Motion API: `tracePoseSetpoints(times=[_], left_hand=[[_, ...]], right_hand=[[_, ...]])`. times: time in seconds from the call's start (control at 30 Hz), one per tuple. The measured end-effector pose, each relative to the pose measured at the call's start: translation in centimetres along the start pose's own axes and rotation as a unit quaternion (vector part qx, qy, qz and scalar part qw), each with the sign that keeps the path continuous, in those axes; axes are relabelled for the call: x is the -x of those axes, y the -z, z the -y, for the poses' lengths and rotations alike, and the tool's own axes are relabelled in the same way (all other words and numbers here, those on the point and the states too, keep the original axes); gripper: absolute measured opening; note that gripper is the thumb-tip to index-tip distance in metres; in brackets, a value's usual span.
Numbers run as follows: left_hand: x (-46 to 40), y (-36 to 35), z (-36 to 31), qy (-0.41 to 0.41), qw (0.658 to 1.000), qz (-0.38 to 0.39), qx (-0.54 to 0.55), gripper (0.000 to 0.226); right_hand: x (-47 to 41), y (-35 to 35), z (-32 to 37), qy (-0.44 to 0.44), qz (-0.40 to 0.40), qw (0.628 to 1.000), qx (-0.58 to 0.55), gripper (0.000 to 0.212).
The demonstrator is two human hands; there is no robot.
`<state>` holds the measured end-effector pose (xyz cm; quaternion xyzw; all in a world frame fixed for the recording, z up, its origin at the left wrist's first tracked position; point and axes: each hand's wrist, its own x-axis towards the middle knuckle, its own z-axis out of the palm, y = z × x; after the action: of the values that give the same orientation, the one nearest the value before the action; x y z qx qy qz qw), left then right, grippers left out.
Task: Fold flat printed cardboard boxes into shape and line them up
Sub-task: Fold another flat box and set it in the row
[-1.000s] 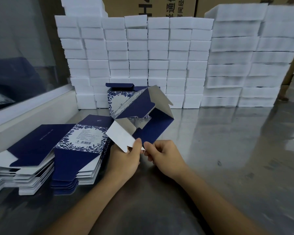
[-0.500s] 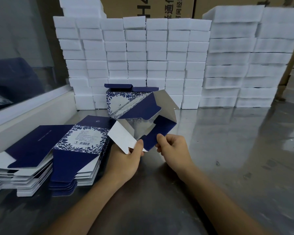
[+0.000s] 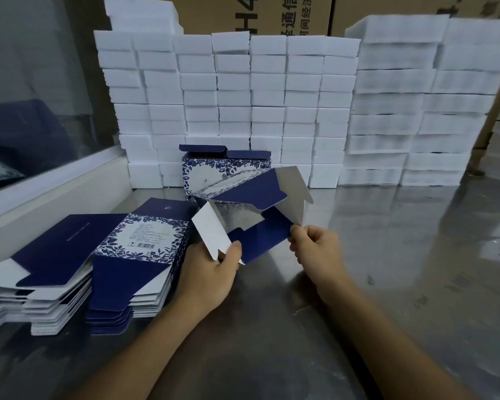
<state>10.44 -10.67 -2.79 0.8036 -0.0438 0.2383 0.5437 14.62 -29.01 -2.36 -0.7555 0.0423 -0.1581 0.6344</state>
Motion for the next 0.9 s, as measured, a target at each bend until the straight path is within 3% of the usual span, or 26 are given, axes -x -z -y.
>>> tracePoseSetpoints(times=[0.17, 0.27, 0.4, 0.47, 0.6, 0.73, 0.83, 0.9], left_hand=[[-0.1, 0.2, 0.2, -0.03, 0.998, -0.014, -0.05, 0.041], [-0.1, 0.3, 0.3, -0.064, 0.994, -0.02, -0.092, 0.029], [-0.6, 0.4, 0.7, -0.073, 0.986, -0.033, -0.147, 0.046], [-0.6, 0.4, 0.9, -0.084, 0.98, -0.036, -0.179, 0.05], [-0.4, 0.6, 0.4, -0.115, 0.976, -0.054, -0.174, 0.023], [-0.4, 0.8, -0.1, -0.145, 0.984, -0.056, -0.091, 0.054], [-0.4, 0.9, -0.3, -0.156, 0.984, -0.051, -0.071, 0.069], [-0.5, 1.1, -0.3, -0.159, 0.983, -0.052, -0.072, 0.062]], right_hand=[[0.0, 0.0, -0.2, 0.02, -0.009, 0.999, 0.041, 0.03], [0.2, 0.0, -0.1, 0.061, -0.035, 0.996, 0.052, 0.015], [0.6, 0.0, 0.8, 0.172, -0.066, 0.983, 0.006, 0.015], [1.0, 0.1, 1.6, 0.216, -0.081, 0.973, -0.014, 0.026], [1.4, 0.0, 2.3, 0.244, -0.067, 0.966, -0.045, 0.028], [1.7, 0.0, 2.2, 0.246, -0.021, 0.966, -0.082, 0.009], [1.5, -0.2, 2.1, 0.249, 0.026, 0.964, -0.084, 0.027], [1.5, -0.4, 1.9, 0.234, 0.054, 0.968, -0.076, 0.044]])
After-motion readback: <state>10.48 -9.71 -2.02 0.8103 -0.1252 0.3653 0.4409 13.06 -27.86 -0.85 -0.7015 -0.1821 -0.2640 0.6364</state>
